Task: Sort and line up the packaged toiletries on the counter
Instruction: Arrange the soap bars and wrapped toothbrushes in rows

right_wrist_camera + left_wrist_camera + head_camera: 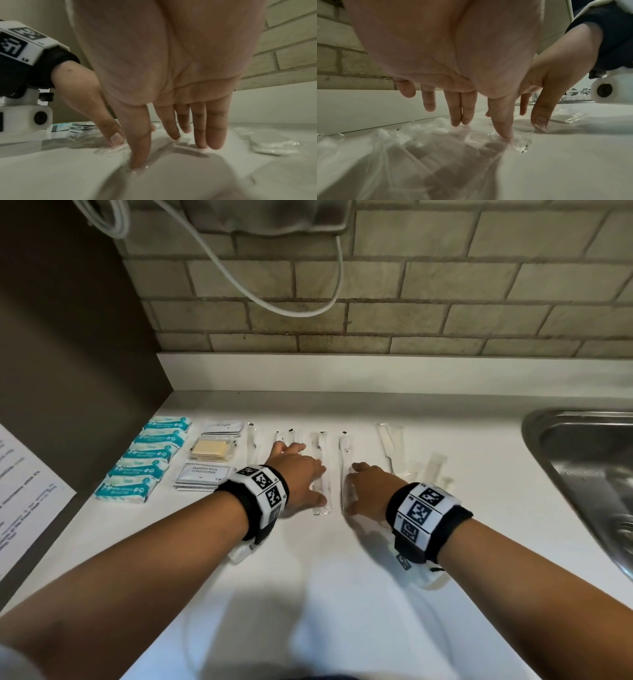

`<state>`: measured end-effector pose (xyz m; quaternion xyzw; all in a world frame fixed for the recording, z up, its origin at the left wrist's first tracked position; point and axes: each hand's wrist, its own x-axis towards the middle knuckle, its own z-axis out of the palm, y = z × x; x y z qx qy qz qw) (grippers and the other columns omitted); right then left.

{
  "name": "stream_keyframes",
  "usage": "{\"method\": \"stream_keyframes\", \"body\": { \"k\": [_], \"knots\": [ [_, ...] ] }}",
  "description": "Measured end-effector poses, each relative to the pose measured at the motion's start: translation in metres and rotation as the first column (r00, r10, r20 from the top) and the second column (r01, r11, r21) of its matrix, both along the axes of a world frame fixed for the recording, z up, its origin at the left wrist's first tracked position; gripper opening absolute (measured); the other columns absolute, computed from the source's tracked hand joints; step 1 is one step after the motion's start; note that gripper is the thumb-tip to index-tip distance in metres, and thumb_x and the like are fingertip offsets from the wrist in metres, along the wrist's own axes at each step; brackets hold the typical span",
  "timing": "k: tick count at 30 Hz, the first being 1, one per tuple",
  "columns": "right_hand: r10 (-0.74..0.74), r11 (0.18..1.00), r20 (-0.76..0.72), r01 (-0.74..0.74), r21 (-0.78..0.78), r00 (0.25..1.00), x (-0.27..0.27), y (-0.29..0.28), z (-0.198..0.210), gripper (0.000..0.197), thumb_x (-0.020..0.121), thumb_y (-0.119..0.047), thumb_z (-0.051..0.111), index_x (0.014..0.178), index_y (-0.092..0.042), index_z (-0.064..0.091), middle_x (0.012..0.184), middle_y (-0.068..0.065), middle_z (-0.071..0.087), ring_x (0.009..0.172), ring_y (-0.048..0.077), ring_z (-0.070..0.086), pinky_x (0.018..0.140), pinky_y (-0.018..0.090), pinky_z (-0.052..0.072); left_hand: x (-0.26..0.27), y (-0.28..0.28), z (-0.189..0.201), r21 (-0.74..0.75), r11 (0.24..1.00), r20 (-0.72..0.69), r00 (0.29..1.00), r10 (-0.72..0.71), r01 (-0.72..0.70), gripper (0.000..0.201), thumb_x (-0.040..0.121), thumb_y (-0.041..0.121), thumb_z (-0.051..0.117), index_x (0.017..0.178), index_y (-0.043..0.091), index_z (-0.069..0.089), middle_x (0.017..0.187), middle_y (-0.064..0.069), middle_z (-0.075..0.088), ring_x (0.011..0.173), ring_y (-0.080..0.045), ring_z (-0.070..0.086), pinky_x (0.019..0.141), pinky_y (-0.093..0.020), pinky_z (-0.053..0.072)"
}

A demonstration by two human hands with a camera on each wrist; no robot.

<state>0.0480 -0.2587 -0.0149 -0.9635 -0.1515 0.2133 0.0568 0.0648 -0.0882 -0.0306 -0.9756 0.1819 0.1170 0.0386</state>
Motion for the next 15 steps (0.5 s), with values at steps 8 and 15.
{"method": "stream_keyframes", "body": {
  "k": [8,15],
  "knots": [
    [0.057,0.998,-0.019,-0.058,-0.024,0.998,-0.0007,-0.0065,0.0015,0.037,0.086,-0.029,0.063,0.119,-0.012,0.060,0.154,0.007,0.030,0.141,0.023,0.031,0.109,0.039,0.037,0.0018,-0.0009,0.0000,0.014,1.000,-0.043,0.999,-0.012,0.012,0.051,0.085,0.064,0.051,0.118,0.026,0.059,0.147,0.009,0.048,0.148,-0.027,0.012,0.109,-0.047,0.009],
    [0.050,0.999,-0.013,-0.050,0.010,0.999,0.0052,-0.0088,-0.0048,0.033,0.082,-0.024,0.064,0.113,-0.011,0.063,0.148,0.004,0.039,0.140,0.021,0.034,0.105,0.041,0.042,0.0002,0.0001,-0.0030,-0.010,1.000,-0.034,0.999,-0.013,0.013,0.049,0.083,0.063,0.050,0.117,0.028,0.059,0.144,0.008,0.051,0.148,-0.027,0.013,0.111,-0.050,0.007]
  ]
}}
